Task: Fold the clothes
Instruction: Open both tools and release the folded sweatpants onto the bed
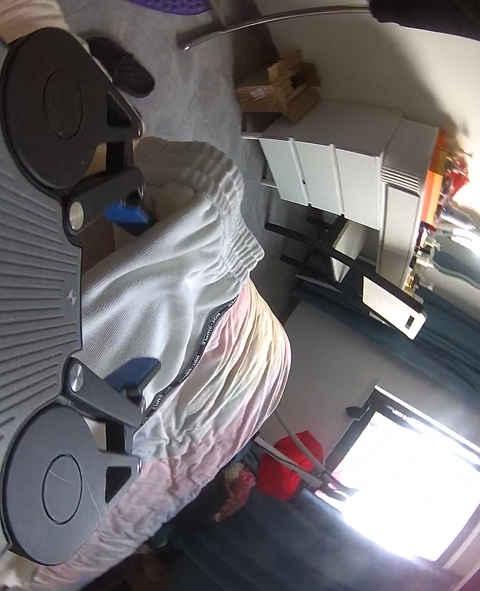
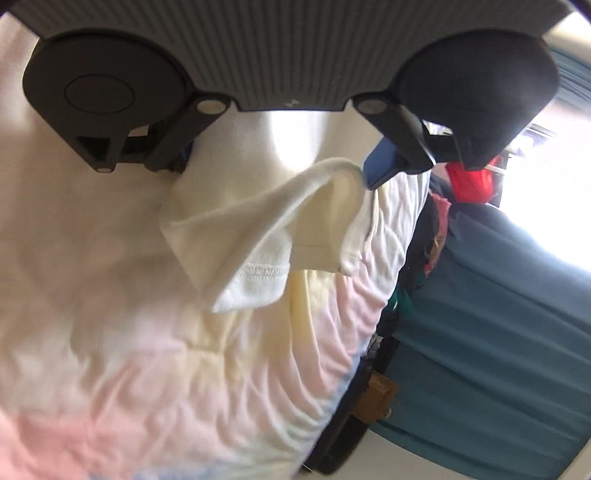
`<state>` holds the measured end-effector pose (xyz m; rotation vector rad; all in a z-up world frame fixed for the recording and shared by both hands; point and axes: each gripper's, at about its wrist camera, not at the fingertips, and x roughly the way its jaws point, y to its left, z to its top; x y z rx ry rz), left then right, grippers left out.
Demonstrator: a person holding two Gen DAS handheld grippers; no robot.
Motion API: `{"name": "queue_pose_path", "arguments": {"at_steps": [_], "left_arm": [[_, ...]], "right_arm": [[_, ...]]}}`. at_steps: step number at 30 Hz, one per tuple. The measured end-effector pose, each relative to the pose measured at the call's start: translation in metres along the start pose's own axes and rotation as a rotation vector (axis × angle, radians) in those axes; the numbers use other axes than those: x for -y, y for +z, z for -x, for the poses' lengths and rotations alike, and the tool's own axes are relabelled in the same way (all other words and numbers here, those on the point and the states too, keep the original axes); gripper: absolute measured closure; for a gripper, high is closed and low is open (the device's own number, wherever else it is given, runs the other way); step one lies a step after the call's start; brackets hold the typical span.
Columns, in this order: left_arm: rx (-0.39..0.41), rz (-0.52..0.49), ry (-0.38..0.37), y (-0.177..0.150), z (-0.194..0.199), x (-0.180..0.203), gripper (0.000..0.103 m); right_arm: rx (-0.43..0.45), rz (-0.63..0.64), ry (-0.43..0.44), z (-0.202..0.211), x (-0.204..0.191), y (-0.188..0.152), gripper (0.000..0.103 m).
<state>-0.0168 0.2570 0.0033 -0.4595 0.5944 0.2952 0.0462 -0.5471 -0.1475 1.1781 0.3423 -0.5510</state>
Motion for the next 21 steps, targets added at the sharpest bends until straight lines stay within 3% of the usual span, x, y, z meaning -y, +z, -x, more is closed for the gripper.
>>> {"name": "queue_pose_path", "arguments": {"at_steps": [3,8,11,15,18,21], "left_arm": [[0.006,-0.074,-0.022,-0.006,0.013,0.018,0.017],[0.021,-0.119,-0.153,-0.014,0.03,0.06,0.015],[0.032,-0.201,-0.218,-0.024,0.032,0.1,0.013],[0.004,-0.31,-0.311,-0.054,0.014,0.168,0.012],[-0.031,-0.379,-0.359,-0.083,-0.011,0.211,0.012],[-0.065,-0.474,-0.368,-0.118,-0.043,0.254,0.012]], "right_arm": [[0.028,0.073,-0.081,0.01,-0.012,-0.011,0.016],[0.114,0.166,-0.272,0.037,-0.023,-0.035,0.015],[0.158,0.26,-0.232,0.047,-0.035,-0.045,0.019],[0.161,0.401,-0.129,0.051,-0.059,-0.049,0.039],[0.092,0.437,-0.091,0.047,-0.068,-0.052,0.063],[-0.022,0.413,-0.066,0.034,-0.064,-0.055,0.066]]}}
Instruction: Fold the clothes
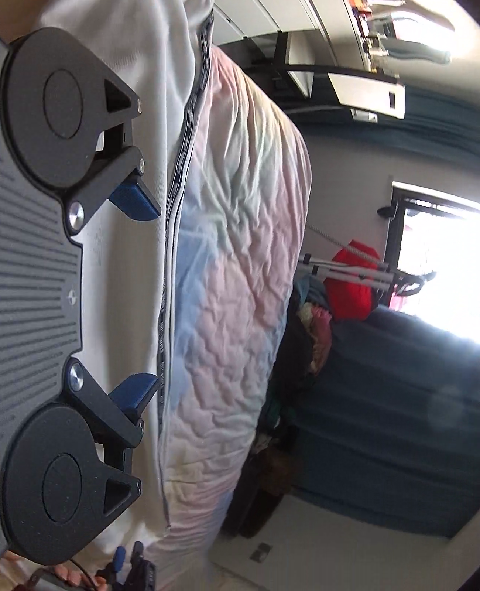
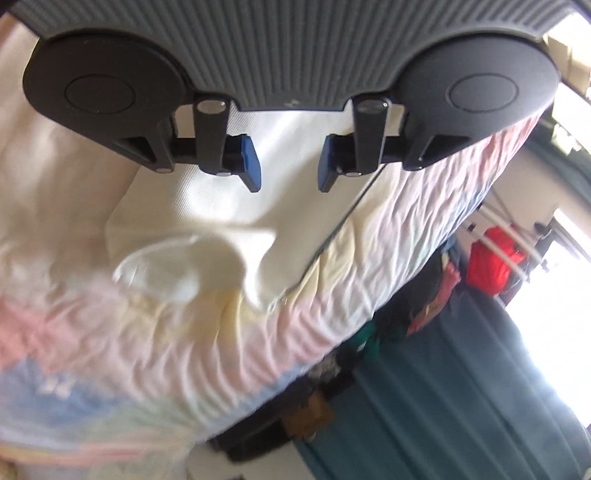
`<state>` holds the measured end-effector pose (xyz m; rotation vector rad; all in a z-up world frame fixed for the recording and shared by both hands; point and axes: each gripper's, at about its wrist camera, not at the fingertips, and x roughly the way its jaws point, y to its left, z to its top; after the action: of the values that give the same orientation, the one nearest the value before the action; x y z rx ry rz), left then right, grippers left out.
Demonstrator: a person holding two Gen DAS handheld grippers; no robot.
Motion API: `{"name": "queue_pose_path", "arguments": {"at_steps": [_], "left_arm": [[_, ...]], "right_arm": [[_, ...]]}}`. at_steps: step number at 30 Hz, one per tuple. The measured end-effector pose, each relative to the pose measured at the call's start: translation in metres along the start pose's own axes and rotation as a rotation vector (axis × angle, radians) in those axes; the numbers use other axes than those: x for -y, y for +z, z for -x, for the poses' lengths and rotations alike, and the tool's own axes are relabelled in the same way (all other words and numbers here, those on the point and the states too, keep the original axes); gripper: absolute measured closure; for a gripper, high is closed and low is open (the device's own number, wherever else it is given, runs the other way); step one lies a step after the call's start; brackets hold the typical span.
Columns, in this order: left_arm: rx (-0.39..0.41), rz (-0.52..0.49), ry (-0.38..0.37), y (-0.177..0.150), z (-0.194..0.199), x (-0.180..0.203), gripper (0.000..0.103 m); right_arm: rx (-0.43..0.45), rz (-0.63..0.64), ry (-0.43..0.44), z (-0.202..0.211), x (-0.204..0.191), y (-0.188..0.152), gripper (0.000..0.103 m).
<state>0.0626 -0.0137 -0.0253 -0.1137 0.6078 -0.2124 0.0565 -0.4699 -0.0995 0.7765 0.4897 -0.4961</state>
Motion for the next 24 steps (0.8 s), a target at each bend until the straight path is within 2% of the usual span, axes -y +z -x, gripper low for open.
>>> {"name": "queue_pose_path", "arguments": {"at_steps": [6,10,18,21,24], "left_arm": [[-0.101,-0.073,0.036,-0.021,-0.083,0.027,0.012],[-0.12,-0.08,0.064,-0.025,-0.107,0.02,0.012],[-0.077,-0.083,0.056,-0.025,-0.112,0.013,0.011],[-0.065,-0.1,0.052,-0.026,-0.114,0.016,0.01],[-0.059,-0.141,0.048,-0.028,-0.115,0.021,0.01]], "right_arm": [[-0.095,-0.006,-0.042,-0.035,0.007,0.003,0.067],[-0.093,-0.043,-0.085,-0.055,0.013,0.011,0.068],[0.079,-0.127,-0.215,-0.068,0.034,0.045,0.069],[0.161,-0.037,-0.304,-0.06,0.026,0.049,0.069],[0.26,0.023,-0.311,-0.035,0.011,0.05,0.065]]}}
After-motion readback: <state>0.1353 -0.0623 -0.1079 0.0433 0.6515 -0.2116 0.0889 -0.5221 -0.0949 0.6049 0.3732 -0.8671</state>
